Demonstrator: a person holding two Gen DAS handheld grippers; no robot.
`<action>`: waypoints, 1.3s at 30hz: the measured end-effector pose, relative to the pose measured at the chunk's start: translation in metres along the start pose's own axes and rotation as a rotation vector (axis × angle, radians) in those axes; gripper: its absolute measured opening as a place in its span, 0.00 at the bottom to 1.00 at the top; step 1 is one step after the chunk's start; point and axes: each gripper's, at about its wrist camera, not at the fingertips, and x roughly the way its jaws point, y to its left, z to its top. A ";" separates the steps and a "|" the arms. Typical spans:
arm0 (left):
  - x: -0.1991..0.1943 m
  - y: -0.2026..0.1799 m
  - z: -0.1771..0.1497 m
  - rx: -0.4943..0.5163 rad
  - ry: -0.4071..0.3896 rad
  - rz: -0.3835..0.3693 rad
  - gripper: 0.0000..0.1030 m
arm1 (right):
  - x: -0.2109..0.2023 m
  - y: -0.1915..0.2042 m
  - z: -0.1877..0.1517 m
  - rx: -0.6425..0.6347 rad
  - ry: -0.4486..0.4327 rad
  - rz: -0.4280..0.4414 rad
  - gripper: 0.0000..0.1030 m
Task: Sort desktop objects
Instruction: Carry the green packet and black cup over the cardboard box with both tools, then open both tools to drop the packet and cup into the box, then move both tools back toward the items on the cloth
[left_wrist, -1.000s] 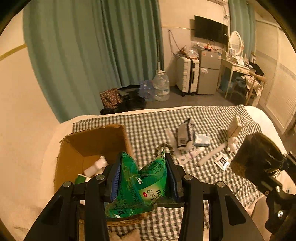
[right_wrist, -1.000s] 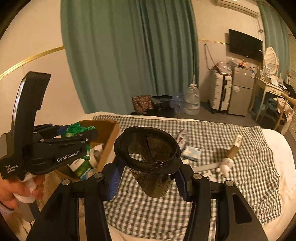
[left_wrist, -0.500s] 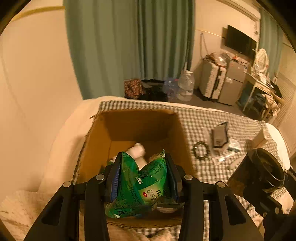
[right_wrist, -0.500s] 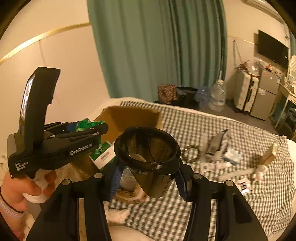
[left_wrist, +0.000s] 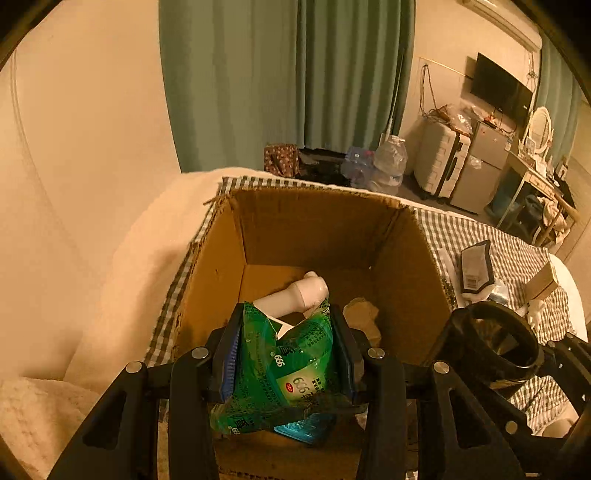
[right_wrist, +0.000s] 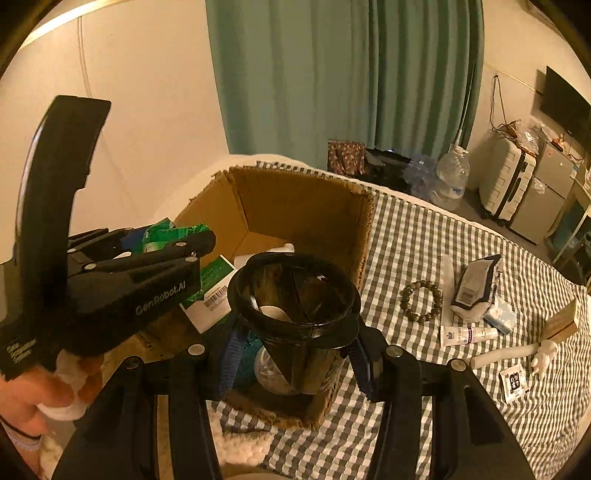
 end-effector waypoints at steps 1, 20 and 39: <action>0.002 0.001 0.000 -0.003 0.004 0.000 0.42 | 0.003 0.002 0.001 0.000 0.006 0.002 0.49; 0.014 0.018 -0.003 -0.089 0.023 0.053 0.90 | 0.004 -0.017 0.005 0.116 -0.047 -0.004 0.77; -0.077 -0.115 -0.030 0.126 -0.066 -0.094 1.00 | -0.114 -0.139 -0.063 0.222 -0.139 -0.283 0.84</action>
